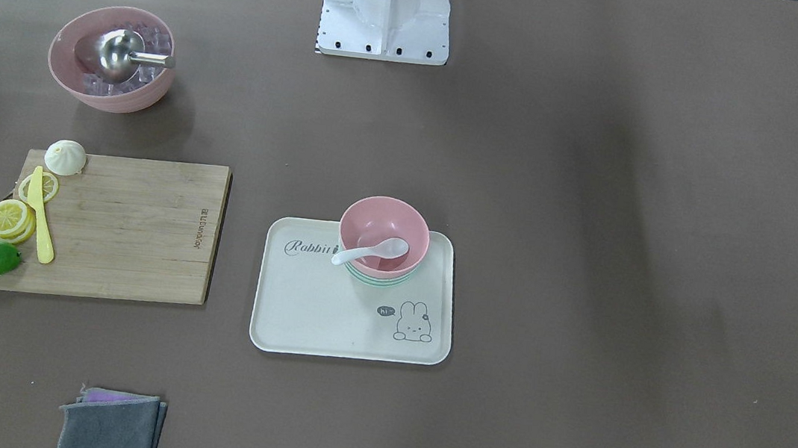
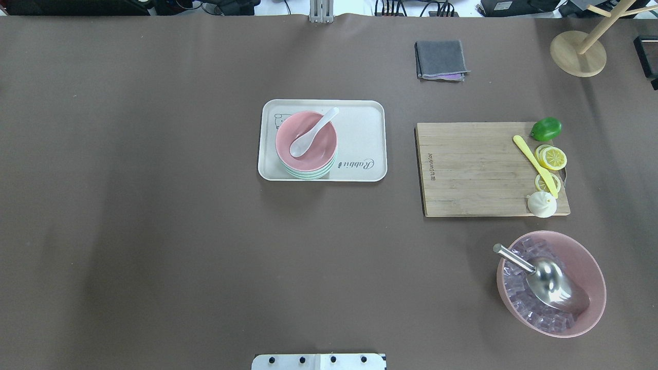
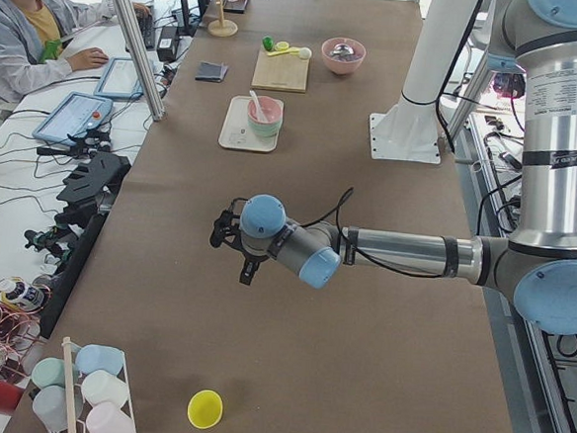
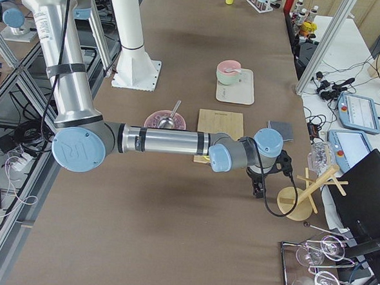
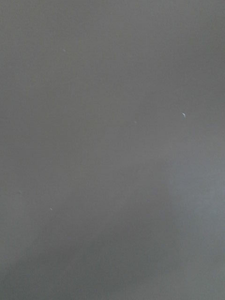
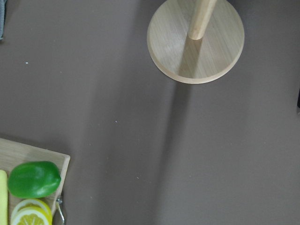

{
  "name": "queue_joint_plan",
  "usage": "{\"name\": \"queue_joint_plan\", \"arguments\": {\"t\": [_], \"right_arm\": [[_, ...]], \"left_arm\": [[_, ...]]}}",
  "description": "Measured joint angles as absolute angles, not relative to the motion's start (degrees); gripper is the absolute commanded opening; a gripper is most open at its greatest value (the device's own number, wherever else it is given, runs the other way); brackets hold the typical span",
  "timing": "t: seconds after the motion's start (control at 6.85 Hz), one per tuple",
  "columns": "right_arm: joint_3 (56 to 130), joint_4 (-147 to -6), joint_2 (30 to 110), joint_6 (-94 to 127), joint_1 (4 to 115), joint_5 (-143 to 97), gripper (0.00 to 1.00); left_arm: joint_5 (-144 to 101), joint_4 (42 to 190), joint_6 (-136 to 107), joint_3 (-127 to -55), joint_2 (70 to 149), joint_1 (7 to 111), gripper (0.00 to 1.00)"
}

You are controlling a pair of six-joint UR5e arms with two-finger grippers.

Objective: Stack pink bowl on green and place spoon

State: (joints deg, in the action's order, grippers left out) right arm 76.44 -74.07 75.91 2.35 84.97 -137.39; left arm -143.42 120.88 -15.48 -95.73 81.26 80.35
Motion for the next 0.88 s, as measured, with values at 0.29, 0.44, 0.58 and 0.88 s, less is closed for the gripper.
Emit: {"name": "queue_joint_plan", "arguments": {"t": [0.29, 0.44, 0.58, 0.88], "right_arm": [[76.67, -73.71, 76.79, 1.46, 85.38, -137.38, 1.00], [76.65, -73.49, 76.90, 0.47, 85.40, -137.38, 1.00], [76.64, -73.37, 76.90, -0.46, 85.42, -137.39, 1.00], [76.74, -73.29, 76.71, -0.99, 85.41, -137.34, 1.00]], "left_arm": [[-142.12, 121.93, -15.12, -95.54, 79.38, 80.93, 0.98], [-141.25, 121.66, -15.22, -95.34, 79.23, 80.93, 0.98], [-140.37, 120.85, -15.24, -95.12, 79.27, 80.90, 0.98], [-137.29, 120.07, -15.13, -94.97, 79.02, 80.85, 0.98]]}}
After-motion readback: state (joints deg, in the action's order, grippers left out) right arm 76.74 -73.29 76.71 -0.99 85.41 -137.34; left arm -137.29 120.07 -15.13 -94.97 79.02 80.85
